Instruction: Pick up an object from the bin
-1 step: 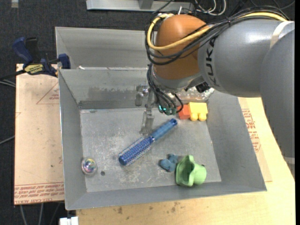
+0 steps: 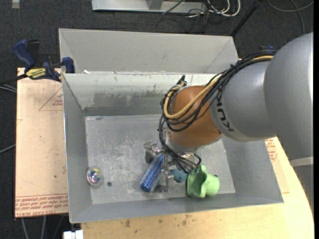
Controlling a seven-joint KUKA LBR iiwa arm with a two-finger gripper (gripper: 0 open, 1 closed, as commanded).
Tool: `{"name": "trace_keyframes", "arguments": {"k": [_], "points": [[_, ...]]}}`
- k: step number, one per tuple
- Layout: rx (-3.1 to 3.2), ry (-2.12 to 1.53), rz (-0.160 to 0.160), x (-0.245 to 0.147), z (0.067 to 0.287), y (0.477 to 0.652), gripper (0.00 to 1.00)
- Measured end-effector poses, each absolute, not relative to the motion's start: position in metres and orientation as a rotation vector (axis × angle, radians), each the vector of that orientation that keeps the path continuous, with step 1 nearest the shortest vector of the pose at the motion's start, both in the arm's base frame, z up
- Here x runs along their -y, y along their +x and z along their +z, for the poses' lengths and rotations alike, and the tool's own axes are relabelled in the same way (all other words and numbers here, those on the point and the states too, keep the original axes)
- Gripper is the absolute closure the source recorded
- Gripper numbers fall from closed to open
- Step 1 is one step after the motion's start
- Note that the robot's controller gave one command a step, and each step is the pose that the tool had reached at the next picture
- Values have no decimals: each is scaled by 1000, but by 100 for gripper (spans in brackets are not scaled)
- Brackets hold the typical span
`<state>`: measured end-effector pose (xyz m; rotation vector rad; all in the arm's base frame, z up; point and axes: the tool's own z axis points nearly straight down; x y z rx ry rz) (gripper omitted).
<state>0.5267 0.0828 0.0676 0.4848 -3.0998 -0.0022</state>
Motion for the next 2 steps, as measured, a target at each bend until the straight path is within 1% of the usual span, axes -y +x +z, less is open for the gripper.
{"name": "trace_keyframes", "arguments": {"k": [1,2], "points": [[3103,484,-3,-83,69,528,100],[3120,446,-2,-97,242,526,100]]}}
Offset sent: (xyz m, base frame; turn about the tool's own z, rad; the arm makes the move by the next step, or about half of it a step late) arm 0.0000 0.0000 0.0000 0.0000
